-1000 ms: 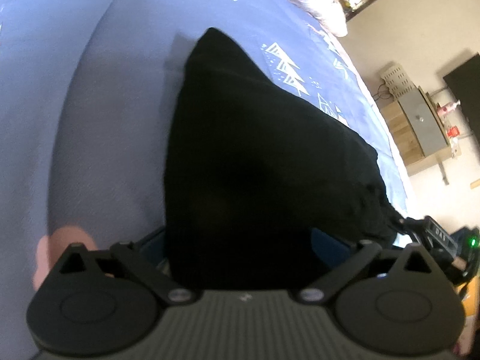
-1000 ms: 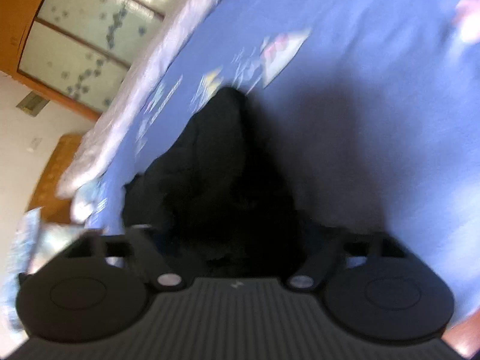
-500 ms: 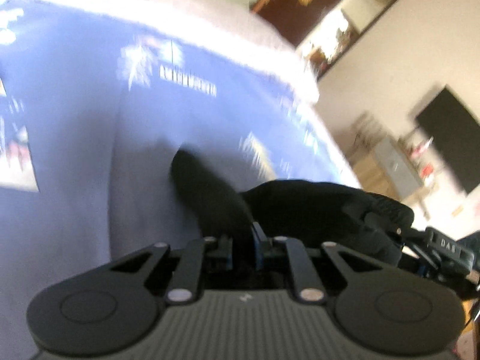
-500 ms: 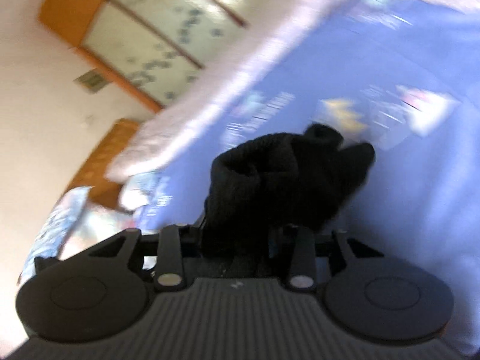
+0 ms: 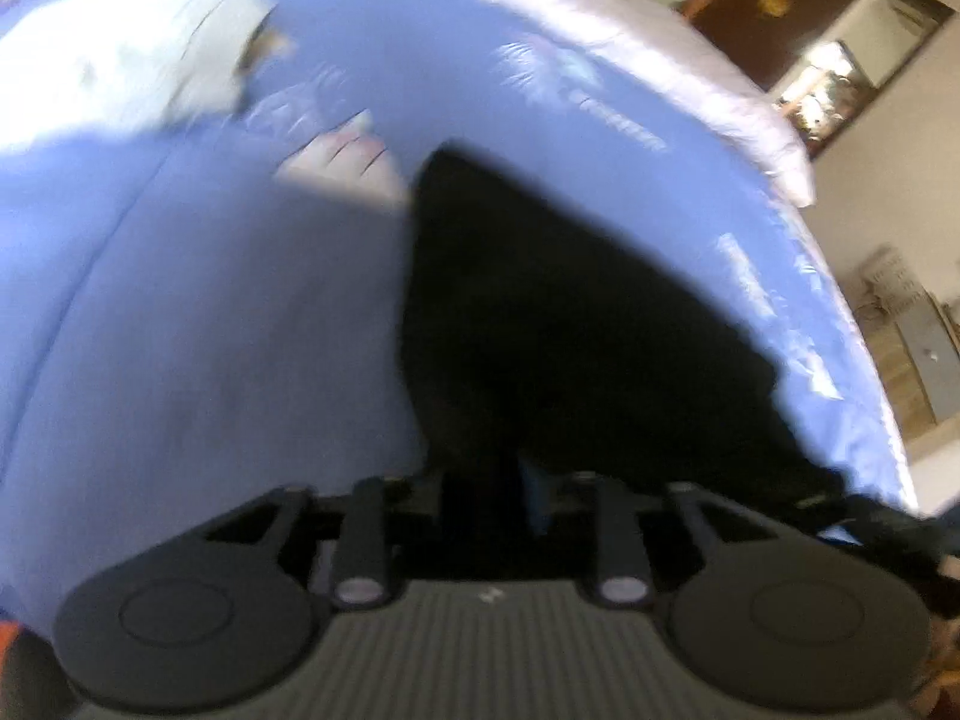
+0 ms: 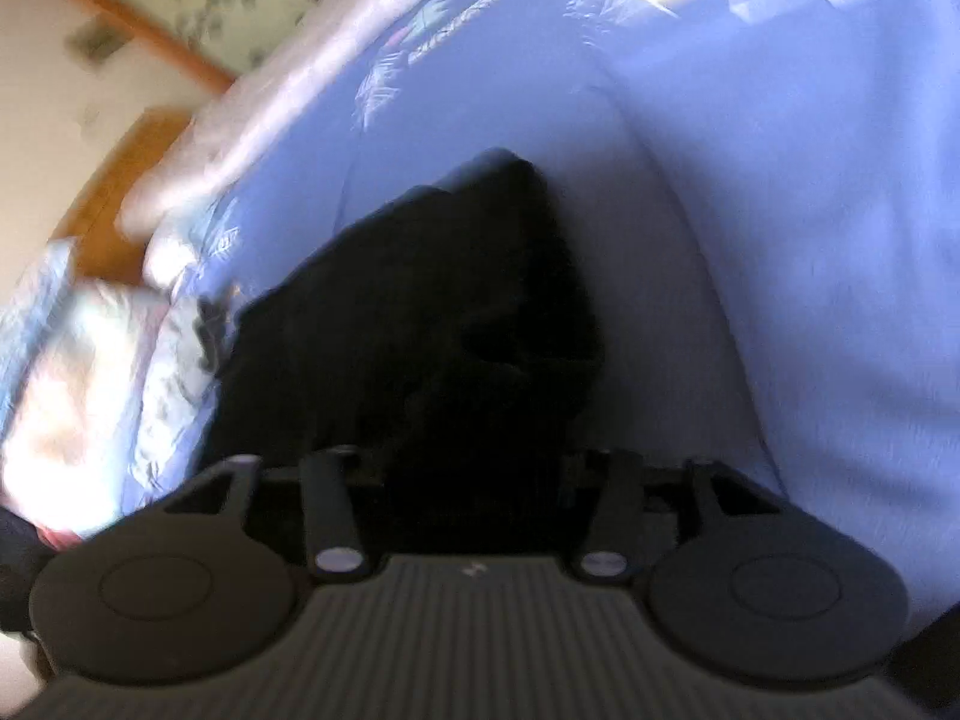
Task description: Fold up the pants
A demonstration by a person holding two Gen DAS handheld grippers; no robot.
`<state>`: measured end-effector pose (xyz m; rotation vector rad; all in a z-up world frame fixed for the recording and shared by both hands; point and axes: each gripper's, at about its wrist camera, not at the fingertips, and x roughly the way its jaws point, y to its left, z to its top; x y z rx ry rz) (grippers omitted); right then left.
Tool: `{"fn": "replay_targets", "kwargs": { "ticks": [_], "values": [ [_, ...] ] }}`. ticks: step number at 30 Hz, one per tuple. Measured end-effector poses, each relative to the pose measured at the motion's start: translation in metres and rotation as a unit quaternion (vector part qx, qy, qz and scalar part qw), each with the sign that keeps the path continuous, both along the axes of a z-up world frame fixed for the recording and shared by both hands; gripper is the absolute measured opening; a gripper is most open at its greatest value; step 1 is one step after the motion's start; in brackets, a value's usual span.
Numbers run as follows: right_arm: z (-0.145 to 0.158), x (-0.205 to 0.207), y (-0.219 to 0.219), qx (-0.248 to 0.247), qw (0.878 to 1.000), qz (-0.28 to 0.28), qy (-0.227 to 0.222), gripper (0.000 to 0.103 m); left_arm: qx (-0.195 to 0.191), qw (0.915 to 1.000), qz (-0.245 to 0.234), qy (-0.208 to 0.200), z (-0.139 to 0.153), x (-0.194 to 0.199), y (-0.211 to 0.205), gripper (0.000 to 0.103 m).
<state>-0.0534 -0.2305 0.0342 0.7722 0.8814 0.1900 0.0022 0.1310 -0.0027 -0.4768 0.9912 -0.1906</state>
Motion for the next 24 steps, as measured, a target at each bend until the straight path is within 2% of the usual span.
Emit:
{"fn": "replay_targets", "kwargs": {
  "ticks": [1, 2, 4, 6, 7, 8, 9, 10, 11, 12, 14, 16, 19, 21, 24],
  "values": [
    [-0.002, -0.003, -0.009, 0.029, 1.000, -0.009, 0.001, 0.062, -0.011, 0.9998, 0.014, 0.002, -0.004, -0.002, 0.007, 0.059],
    [0.000, -0.004, -0.018, 0.046, 0.999, -0.015, 0.006, 0.073, -0.031, 0.9993, 0.023, 0.003, -0.006, -0.001, 0.015, 0.061],
    [0.007, -0.006, -0.030, 0.045, 0.998, -0.033, -0.002, 0.090, -0.063, 0.9974, 0.034, 0.007, -0.005, 0.004, 0.025, 0.072],
    [0.012, -0.006, -0.038, 0.036, 0.999, -0.037, -0.016, 0.090, -0.071, 0.9971, 0.028, -0.004, -0.004, 0.012, 0.023, 0.084],
    [0.009, -0.007, -0.036, 0.039, 0.999, -0.029, -0.013, 0.090, -0.074, 0.9970, 0.019, -0.012, -0.006, 0.016, 0.021, 0.086],
    [0.004, -0.004, -0.032, 0.048, 0.999, -0.022, -0.005, 0.090, -0.079, 0.9967, 0.014, -0.007, -0.010, 0.018, 0.018, 0.084],
    [-0.003, -0.002, -0.026, 0.062, 0.998, -0.010, 0.005, 0.090, -0.089, 0.9960, 0.006, 0.008, -0.016, 0.020, 0.013, 0.074],
    [-0.002, -0.008, -0.016, 0.055, 0.998, 0.007, 0.001, 0.090, -0.097, 0.9952, -0.007, 0.014, -0.019, 0.024, 0.007, 0.065],
    [0.003, -0.009, -0.006, 0.026, 0.999, 0.025, -0.009, 0.085, -0.080, 0.9966, -0.016, 0.002, -0.019, 0.023, -0.003, 0.062],
    [0.007, -0.010, 0.005, 0.006, 0.999, 0.049, -0.013, 0.083, -0.062, 0.9977, -0.026, -0.009, -0.017, 0.020, -0.007, 0.049],
    [0.012, -0.010, 0.022, -0.036, 0.997, 0.060, -0.020, 0.082, -0.036, 0.9985, -0.032, -0.025, -0.016, 0.013, -0.017, 0.046],
    [0.012, -0.008, 0.026, -0.052, 0.996, 0.060, -0.027, 0.081, -0.041, 0.9982, -0.031, -0.032, -0.018, 0.010, -0.016, 0.044],
    [0.000, -0.017, 0.011, -0.021, 0.997, 0.051, -0.047, 0.081, -0.064, 0.9973, -0.022, -0.029, -0.023, 0.006, -0.005, 0.044],
    [-0.006, -0.021, 0.002, -0.002, 0.997, 0.050, -0.063, 0.081, -0.058, 0.9975, -0.022, -0.032, -0.023, 0.007, -0.007, 0.045],
    [-0.002, -0.021, 0.004, -0.002, 0.996, 0.053, -0.076, 0.081, -0.043, 0.9981, -0.023, -0.037, -0.020, 0.010, -0.010, 0.046]
  ]
}}
